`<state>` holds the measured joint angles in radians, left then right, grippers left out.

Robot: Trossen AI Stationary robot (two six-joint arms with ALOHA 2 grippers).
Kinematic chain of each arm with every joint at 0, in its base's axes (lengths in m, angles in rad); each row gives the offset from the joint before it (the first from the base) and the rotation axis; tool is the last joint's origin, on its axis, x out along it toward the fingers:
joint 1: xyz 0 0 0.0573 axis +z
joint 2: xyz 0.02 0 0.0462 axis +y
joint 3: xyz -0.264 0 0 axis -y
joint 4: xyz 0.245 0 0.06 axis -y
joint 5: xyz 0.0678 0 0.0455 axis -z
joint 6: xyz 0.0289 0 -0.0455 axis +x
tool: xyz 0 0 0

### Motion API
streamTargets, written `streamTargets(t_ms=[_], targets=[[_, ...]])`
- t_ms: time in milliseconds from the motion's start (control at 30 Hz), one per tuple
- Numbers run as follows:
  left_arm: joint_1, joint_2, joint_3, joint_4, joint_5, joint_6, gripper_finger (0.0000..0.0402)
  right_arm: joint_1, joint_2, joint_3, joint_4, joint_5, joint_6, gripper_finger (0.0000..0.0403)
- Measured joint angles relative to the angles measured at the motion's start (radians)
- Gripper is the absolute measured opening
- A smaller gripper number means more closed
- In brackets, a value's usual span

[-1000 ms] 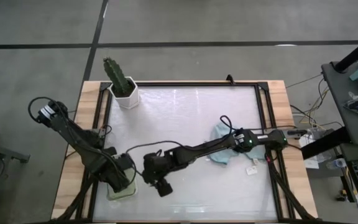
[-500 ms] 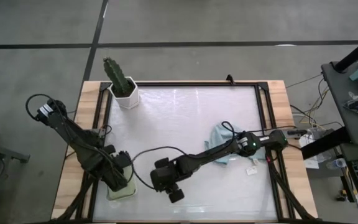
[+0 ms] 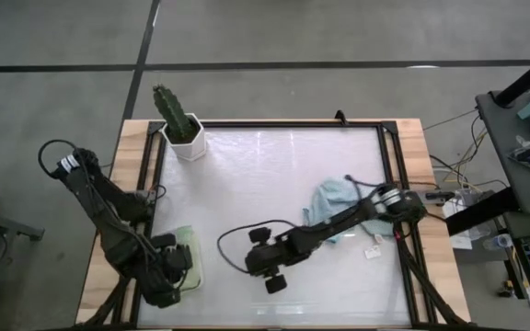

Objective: Fold microfiber towels
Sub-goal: Put the green microfiber towel into the white bin

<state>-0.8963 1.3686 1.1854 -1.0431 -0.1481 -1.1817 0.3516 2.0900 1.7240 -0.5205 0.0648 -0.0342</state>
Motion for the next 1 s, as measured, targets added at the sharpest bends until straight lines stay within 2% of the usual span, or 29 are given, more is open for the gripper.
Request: streamTargets(t_ms=[200,433,533,700,1000], targets=[[-0.021,0.05,-0.003,0.098,0.008,-0.016,0.0,-0.001,-0.212,-0.312,0.331,0.071,0.057,0.0123],[-0.023,0.128,-0.014,0.089,0.007,-0.039,0.0,0.0,-0.333,-0.556,0.661,0.073,0.103,0.0123],[-0.021,0.167,-0.017,0.089,-0.019,-0.045,0.0,0.0,-0.337,-0.605,0.74,0.075,0.114,0.0123],[-0.015,0.208,-0.017,0.092,-0.018,-0.07,0.0,0.0,-0.337,-0.634,0.778,0.078,0.131,0.0123],[-0.019,0.11,0.028,0.055,0.035,-0.1,0.0,0.0,-0.337,-0.636,0.789,0.078,0.132,0.0123]])
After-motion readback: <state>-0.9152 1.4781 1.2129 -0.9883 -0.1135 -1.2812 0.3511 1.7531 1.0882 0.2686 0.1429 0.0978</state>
